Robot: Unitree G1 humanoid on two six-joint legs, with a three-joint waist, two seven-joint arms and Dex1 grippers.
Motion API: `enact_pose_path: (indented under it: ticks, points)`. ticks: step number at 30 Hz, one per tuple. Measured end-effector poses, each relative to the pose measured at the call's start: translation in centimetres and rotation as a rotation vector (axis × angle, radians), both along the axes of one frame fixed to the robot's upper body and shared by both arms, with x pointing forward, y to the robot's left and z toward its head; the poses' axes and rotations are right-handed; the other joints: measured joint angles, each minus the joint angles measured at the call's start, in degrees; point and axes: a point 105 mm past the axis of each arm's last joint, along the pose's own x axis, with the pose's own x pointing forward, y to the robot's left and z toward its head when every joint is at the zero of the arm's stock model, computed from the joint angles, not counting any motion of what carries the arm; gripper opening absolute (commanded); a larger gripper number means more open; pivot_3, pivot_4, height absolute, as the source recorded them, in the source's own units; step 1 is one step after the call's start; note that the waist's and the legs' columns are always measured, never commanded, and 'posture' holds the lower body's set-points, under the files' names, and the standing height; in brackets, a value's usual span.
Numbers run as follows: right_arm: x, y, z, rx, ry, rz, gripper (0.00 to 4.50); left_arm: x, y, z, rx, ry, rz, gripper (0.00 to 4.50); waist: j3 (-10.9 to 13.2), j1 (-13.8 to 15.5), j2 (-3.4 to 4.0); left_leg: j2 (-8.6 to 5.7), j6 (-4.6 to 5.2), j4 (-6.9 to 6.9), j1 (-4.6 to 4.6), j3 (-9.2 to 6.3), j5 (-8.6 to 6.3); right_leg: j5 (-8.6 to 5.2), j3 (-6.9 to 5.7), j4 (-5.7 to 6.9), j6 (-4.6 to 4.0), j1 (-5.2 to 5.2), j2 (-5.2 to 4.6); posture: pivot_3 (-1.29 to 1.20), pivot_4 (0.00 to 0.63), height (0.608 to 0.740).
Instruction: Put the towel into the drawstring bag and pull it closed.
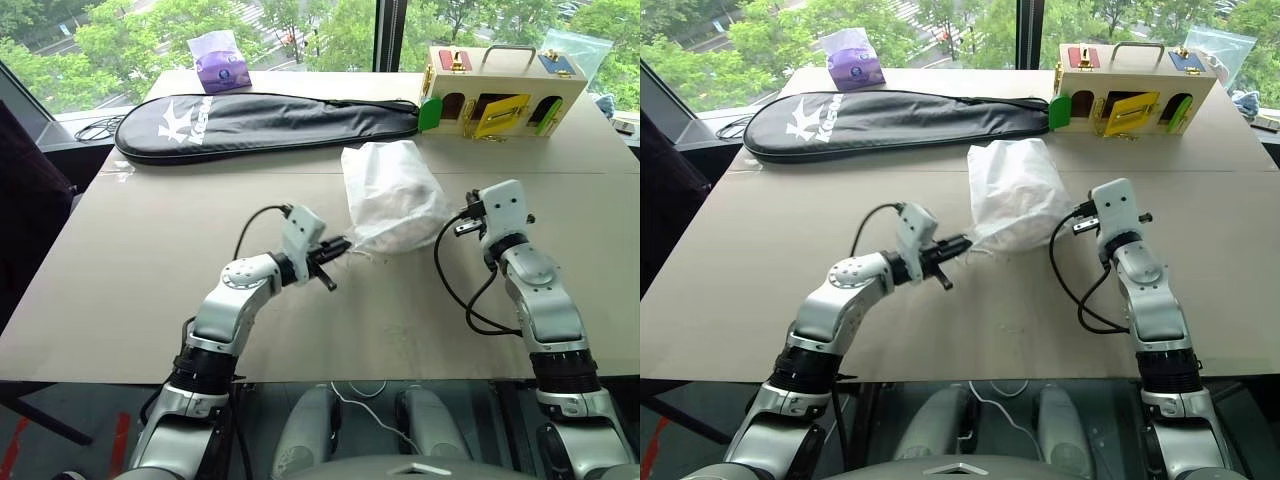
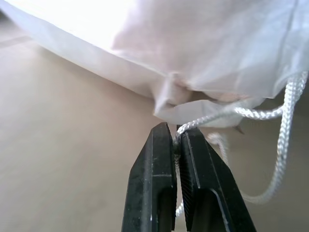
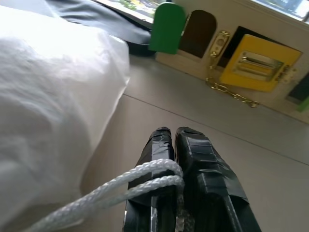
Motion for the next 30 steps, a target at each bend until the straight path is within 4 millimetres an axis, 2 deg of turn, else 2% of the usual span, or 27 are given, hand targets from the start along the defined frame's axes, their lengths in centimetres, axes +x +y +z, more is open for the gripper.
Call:
enact_pose_path:
  ticks: [2, 5, 10, 13, 17, 21, 30]
  points:
    - [0.2, -1.9, 0.1, 0.022, -0.006, -0.090, 0.00, 0.8, 1.8, 1.4, 0.026, -0.119, 0.121, 0.10, 0.0, 0.0, 0.00, -0.02, 0.00, 0.00, 0.00, 0.01, 0.00, 0.00, 0.01, -0.01, 0.00, 0.00, -0.01, 0.00, 0.150, 0.740]
    - [0.5, -3.2, 0.3, 0.039, -0.014, -0.162, 0.00, 1.8, 3.6, 2.4, 0.025, -0.203, 0.266, 0.10, 0.0, 0.0, 0.00, -0.02, 0.00, 0.00, 0.00, 0.01, 0.00, 0.00, 0.00, 0.00, 0.00, -0.01, 0.00, 0.00, 0.150, 0.740]
    - [0.7, -4.6, 1.1, 0.062, -0.045, -0.248, 0.00, 3.6, 7.9, 4.7, 0.035, -0.329, 0.549, 0.10, 0.0, 0.0, 0.00, -0.02, 0.00, 0.00, 0.01, 0.01, 0.00, 0.01, -0.02, 0.03, 0.01, -0.01, 0.01, 0.00, 0.150, 0.740]
    - [0.7, -5.0, 1.0, 0.066, -0.045, -0.275, 0.00, 3.9, 10.3, 6.1, 0.029, -0.382, 0.682, 0.10, 0.0, -0.1, 0.00, -0.03, 0.00, -0.01, 0.01, 0.03, 0.00, 0.01, 0.00, 0.02, 0.01, -0.01, 0.01, 0.00, 0.150, 0.740]
    - [0.6, -5.6, 1.0, 0.078, -0.047, -0.317, 0.00, 4.0, 13.8, 5.5, 0.024, -0.360, 0.874, 0.10, 0.0, -0.1, 0.00, -0.03, 0.00, -0.01, 0.01, 0.02, 0.00, 0.01, -0.02, 0.03, 0.02, -0.02, 0.01, 0.00, 0.150, 0.740]
    - [0.4, -6.3, 1.0, 0.095, -0.049, -0.356, 0.00, 3.9, 15.8, 4.9, 0.013, -0.328, 0.999, 0.10, 0.0, 0.0, -0.01, -0.03, 0.00, -0.01, 0.00, 0.02, 0.00, 0.01, -0.03, 0.03, 0.02, -0.01, 0.00, 0.00, 0.150, 0.740]
    - [-0.1, -7.9, 0.5, 0.137, -0.030, -0.477, 0.00, 3.3, 17.7, 4.5, 0.022, -0.307, 1.165, 0.10, 0.0, -0.1, -0.01, -0.03, 0.00, -0.01, 0.00, 0.01, 0.00, 0.01, -0.02, 0.05, 0.01, -0.02, 0.00, 0.00, 0.150, 0.740]
